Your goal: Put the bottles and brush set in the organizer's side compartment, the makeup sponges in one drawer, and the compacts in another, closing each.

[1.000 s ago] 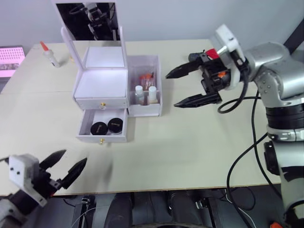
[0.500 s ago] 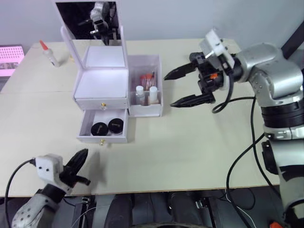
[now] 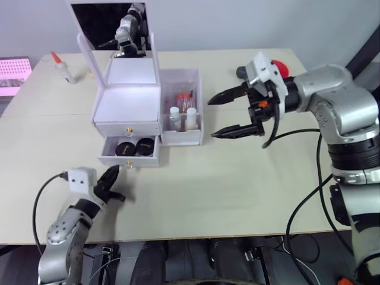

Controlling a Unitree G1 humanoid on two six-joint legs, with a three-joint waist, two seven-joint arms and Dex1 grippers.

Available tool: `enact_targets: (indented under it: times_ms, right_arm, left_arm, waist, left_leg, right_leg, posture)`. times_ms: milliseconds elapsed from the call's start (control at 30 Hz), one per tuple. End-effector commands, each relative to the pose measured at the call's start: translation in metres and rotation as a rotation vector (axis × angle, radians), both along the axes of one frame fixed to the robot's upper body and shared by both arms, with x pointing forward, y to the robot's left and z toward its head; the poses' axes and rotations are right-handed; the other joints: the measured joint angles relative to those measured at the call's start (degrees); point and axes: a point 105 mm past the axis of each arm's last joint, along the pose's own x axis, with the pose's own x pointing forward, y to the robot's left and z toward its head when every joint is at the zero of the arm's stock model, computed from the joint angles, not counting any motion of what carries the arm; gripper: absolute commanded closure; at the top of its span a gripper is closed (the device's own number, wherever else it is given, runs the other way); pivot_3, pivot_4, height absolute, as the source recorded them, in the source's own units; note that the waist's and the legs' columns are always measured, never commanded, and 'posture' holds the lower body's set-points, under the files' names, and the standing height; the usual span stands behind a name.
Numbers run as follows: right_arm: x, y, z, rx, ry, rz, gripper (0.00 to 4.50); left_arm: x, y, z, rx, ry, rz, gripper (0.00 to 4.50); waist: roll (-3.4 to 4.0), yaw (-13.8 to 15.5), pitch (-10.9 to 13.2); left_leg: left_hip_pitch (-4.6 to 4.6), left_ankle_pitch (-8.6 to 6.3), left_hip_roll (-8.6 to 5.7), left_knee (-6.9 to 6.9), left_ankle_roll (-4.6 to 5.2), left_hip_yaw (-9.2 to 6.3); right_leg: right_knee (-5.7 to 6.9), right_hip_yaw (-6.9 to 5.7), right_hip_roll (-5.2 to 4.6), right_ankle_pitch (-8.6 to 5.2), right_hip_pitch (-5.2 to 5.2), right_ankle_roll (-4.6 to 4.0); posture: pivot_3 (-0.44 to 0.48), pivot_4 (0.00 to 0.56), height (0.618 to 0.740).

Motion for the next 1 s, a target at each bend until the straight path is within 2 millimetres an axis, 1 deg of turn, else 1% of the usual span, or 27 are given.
enact_targets:
  times_ms: [33,167,400,533,667,833,933,1000]
  right_arm:
    - [-0.001,-0.001,0.015,0.039,-0.063,-0.011,0.0]
    - [-0.001,0.001,0.016,0.049,-0.05,-0.011,0.0]
    - [0.0,0.001,0.015,0.052,-0.05,-0.023,0.0]
    - [0.001,0.001,0.014,0.051,-0.055,-0.028,0.0]
    - [0.002,0.001,0.014,0.053,-0.053,-0.031,0.0]
    - [0.003,0.0,0.012,0.053,-0.05,-0.034,0.0]
    - [0.003,0.0,0.011,0.055,-0.038,-0.032,0.0]
    - [0.005,-0.004,0.008,0.056,-0.014,-0.05,0.0]
  left_arm:
    - [0.012,0.003,0.011,0.018,-0.034,-0.002,4.44]
    - [0.021,-0.002,0.019,0.001,-0.056,-0.038,4.44]
    - [0.035,-0.001,0.022,0.008,-0.065,-0.048,4.44]
    - [0.045,-0.009,0.03,-0.007,-0.08,-0.096,4.44]
    - [0.05,-0.015,0.031,0.002,-0.076,-0.122,4.44]
    - [0.052,-0.016,0.031,0.004,-0.077,-0.126,4.44]
    - [0.046,-0.007,0.029,0.021,-0.065,-0.099,4.44]
    - [0.039,0.001,0.03,0.024,-0.066,-0.074,4.44]
  waist:
    - [0.0,0.0,0.0]
    - [0.0,-0.1,0.0]
    - [0.0,0.0,0.0]
    - [0.0,0.1,0.0]
    - [0.0,0.1,0.0]
    - [0.0,0.0,0.0]
    - [0.0,0.0,0.0]
    - [0.0,-0.2,0.0]
  left_leg:
    - [0.0,0.0,0.0,0.0,0.0,0.0]
    - [0.01,0.0,0.0,0.0,0.0,-0.01]
    - [0.03,0.0,0.0,0.0,0.0,-0.01]
    - [0.02,0.0,0.0,0.0,0.0,-0.02]
    - [0.02,0.0,0.0,0.0,0.0,-0.02]
    - [0.02,0.01,0.0,0.0,0.01,-0.03]
    - [0.02,0.01,0.0,0.0,0.01,-0.03]
    - [0.02,0.01,0.0,0.0,0.01,-0.03]
  right_leg:
    - [0.03,0.0,0.0,-0.01,0.0,0.02]
    - [0.07,0.0,0.01,-0.02,-0.01,0.04]
    - [0.12,0.0,0.01,-0.02,-0.01,0.05]
    - [0.12,0.0,0.02,-0.02,-0.01,0.06]
    - [0.11,0.0,0.01,-0.02,-0.01,0.07]
    - [0.13,0.0,0.02,-0.01,-0.01,0.08]
    - [0.13,0.0,0.02,-0.02,-0.01,0.08]
    - [0.13,0.0,0.02,-0.02,-0.01,0.09]
  posture:
    - [0.0,0.15,0.74]
    - [0.0,0.15,0.74]
    - [0.0,0.15,0.74]
    - [0.0,0.15,0.74]
    - [0.0,0.15,0.74]
    - [0.0,0.15,0.74]
    - [0.0,0.15,0.74]
    - [0.0,0.15,0.74]
